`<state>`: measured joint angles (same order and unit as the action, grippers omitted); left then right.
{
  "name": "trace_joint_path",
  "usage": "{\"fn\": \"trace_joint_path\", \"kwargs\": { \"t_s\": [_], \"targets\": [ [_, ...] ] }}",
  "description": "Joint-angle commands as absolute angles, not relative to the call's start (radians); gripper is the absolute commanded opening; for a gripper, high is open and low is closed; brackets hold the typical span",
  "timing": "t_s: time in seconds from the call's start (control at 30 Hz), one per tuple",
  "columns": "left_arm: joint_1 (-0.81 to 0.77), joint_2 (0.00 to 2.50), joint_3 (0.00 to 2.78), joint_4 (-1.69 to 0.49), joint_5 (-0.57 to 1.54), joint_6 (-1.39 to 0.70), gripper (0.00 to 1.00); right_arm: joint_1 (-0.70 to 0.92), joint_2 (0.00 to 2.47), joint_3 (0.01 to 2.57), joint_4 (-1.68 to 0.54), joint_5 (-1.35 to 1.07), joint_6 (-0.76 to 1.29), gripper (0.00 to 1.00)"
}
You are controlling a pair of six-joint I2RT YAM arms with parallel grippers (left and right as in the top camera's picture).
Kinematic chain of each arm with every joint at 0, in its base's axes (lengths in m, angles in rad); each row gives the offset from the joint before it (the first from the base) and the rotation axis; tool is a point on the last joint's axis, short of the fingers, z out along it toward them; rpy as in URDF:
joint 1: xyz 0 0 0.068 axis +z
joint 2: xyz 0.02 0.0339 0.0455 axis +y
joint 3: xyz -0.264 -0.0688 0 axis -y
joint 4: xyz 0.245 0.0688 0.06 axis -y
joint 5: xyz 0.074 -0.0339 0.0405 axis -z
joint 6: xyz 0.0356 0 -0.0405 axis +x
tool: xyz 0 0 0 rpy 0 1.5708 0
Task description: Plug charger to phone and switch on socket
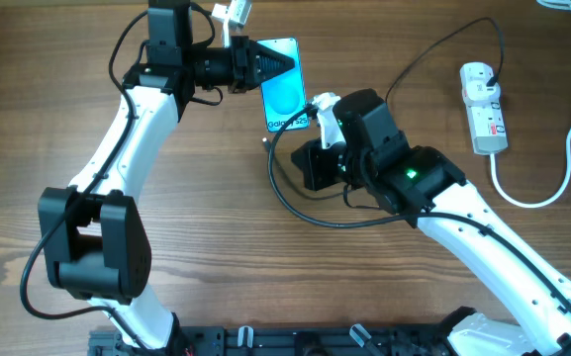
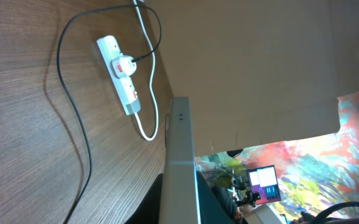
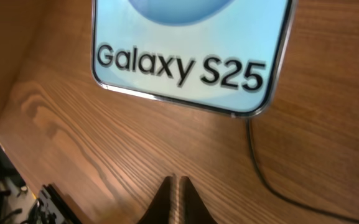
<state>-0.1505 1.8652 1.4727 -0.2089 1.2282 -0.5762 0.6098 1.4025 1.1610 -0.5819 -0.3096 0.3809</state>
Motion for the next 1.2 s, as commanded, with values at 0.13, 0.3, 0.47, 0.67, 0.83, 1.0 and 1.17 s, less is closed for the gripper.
{"fn": "trace_joint_path", "kwargs": {
  "t_s": [0.13,0.3,0.47,0.67,0.83,1.0,1.17],
  "targets": [
    [-0.051,1.84,1.483,-0.215,1.131,-0.728,0.04,0.605,1.434,1.184,-0.669,-0.303,0.245,0.44],
    [0.095,1.84,1.483,-0.372,1.132,-0.8,0.04,0.605,1.592,1.184,-0.594,-0.303,0.106,0.42],
    [0.178,1.84,1.483,-0.466,1.132,-0.793,0.04,0.605,1.825,1.41,-0.683,-0.229,-0.032,0.33],
    [0.198,1.84,1.483,-0.468,1.071,-0.796,0.04,0.649,2.034,1.584,-0.733,-0.148,-0.079,0.38],
    [0.297,1.84,1.483,-0.53,1.071,-0.793,0.04,0.671,2.092,1.581,-0.689,-0.083,-0.08,0.36],
    [0.347,1.84,1.483,-0.547,1.071,-0.792,0.04,0.671,2.151,1.567,-0.67,-0.047,-0.079,0.3],
    [0.347,1.84,1.483,-0.548,1.053,-0.79,0.04,0.671,2.184,1.544,-0.637,-0.048,-0.078,0.3]
  ]
}}
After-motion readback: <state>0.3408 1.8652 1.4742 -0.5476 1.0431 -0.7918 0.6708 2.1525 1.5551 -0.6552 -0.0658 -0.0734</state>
